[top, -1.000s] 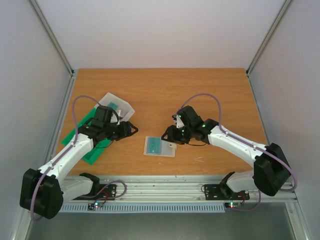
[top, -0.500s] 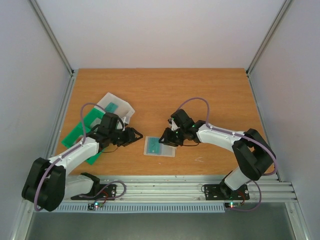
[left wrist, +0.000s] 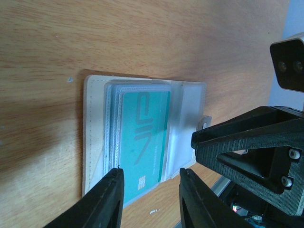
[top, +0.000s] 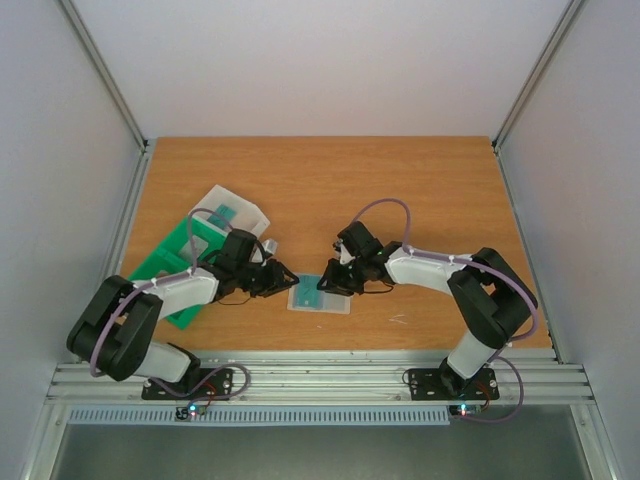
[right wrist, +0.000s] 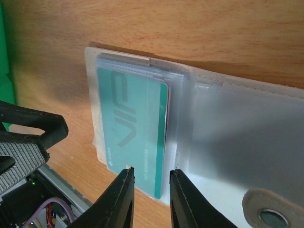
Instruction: Take the credit cards out of the card holder
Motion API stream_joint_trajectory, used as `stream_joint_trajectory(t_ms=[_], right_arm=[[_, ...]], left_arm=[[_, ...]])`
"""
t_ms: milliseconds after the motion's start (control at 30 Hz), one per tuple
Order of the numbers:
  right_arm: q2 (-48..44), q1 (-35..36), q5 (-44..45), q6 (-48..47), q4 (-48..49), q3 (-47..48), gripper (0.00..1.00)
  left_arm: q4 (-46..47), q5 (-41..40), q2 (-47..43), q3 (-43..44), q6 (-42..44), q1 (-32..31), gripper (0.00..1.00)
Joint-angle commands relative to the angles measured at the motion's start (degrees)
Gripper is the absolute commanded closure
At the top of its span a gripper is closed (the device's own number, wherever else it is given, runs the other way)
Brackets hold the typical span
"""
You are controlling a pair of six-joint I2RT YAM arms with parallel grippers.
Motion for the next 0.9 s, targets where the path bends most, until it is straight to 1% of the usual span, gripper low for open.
stream_joint_trajectory(t_ms=[0,167,333,533,867], right_arm=[[1.71,0.40,-1.18,-0.63,2.13,0.34,0.78],[2.78,0.46,-1.33,-0.64,2.96,0.01,0.80],[3.64,0.40,-2.22,-0.54,3.85,-0.28,0.82],[4.83,0.43,-2.04,-0.80,4.09,-0.20,0.83],[5.88,0.46,-1.60,-0.80,5.03,-0.90,0.87]], left_arm=[[5.81,0.32,1.88,-1.56,-0.73,-0.72,0.72],[4.50,-2.92,2.14,-2.96,-0.18,-0.81,0.75],[7.98,-0.60,3.88,-3.86,-0.71,-0.81,0.78],[10.73,0.33,6.36,-4.18,-1.78,-0.81,0.82],[8.50,-0.92,7.38,-4.10,-0.88,-0.81,0.91]])
